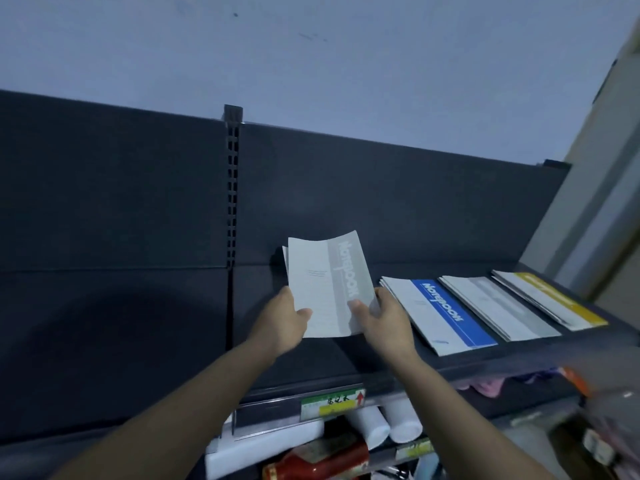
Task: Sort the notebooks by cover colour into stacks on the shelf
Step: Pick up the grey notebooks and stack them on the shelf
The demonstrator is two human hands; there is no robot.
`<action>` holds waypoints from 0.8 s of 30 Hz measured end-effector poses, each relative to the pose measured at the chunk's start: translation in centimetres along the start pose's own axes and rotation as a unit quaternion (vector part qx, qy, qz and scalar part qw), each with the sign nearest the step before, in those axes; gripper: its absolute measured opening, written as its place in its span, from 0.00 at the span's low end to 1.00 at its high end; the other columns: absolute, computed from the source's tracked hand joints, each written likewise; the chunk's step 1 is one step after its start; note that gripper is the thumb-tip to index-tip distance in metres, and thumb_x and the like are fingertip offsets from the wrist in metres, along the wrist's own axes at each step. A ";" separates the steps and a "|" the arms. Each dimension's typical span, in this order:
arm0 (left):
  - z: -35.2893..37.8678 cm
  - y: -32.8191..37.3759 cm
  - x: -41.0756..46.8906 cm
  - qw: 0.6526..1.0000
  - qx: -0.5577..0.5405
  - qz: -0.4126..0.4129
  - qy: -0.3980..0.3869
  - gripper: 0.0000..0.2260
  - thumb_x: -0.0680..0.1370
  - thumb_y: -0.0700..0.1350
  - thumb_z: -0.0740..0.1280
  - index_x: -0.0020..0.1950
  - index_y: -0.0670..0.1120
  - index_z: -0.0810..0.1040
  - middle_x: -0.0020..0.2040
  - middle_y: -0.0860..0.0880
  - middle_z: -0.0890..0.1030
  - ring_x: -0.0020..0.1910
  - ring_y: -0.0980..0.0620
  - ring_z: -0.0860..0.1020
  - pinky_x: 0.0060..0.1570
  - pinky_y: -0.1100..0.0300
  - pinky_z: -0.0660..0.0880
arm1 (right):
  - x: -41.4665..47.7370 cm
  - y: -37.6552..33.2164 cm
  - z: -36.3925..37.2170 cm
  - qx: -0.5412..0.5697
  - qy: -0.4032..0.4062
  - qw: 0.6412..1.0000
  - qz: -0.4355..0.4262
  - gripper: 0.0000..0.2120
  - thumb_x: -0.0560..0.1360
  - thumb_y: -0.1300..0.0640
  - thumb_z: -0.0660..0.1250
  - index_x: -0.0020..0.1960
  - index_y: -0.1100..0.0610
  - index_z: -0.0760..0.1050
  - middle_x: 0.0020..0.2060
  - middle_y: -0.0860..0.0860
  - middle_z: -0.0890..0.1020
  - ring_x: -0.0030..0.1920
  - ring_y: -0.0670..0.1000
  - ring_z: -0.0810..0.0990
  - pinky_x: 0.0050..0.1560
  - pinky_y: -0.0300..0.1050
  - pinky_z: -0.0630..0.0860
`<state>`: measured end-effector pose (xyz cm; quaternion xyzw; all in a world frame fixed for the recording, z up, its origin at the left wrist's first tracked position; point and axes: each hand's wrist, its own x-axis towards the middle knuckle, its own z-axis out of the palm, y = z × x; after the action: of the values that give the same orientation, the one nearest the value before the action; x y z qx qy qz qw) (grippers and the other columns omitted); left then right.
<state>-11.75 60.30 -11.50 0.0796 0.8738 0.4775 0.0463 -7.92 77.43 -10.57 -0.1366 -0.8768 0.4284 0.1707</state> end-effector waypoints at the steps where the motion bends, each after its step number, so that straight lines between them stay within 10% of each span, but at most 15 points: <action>1: 0.9 0.4 0.1 1.000 0.007 -0.002 -0.008 0.13 0.80 0.46 0.60 0.64 0.45 0.70 0.58 0.47 0.78 0.53 0.43 0.78 0.54 0.48 0.77 | 0.1 0.6 -0.6 -0.022 0.000 1.000 0.002 0.12 0.75 0.48 0.65 0.51 0.56 0.72 0.46 0.49 0.80 0.48 0.54 0.80 0.50 0.55 0.78; 8: 5.8 2.5 0.4 0.996 0.086 -0.028 -0.015 0.12 0.80 0.46 0.61 0.61 0.42 0.71 0.56 0.46 0.78 0.49 0.47 0.78 0.53 0.50 0.77 | 1.7 4.1 -4.6 -0.224 -0.055 0.973 -0.014 0.17 0.78 0.42 0.60 0.50 0.58 0.72 0.42 0.50 0.78 0.43 0.53 0.76 0.39 0.44 0.69; 24: 7.3 4.5 -1.2 0.934 0.343 -0.087 -0.043 0.18 0.79 0.56 0.58 0.58 0.45 0.75 0.52 0.49 0.77 0.50 0.52 0.76 0.50 0.59 0.75 | 3.4 6.2 -6.3 -0.438 -0.144 0.877 -0.135 0.20 0.81 0.43 0.52 0.60 0.53 0.75 0.56 0.53 0.79 0.55 0.56 0.79 0.45 0.45 0.71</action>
<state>-9.00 68.51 -11.67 0.0350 0.9851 0.1388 0.0949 -7.79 86.87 -11.22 -0.0141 -0.9996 -0.0120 0.0215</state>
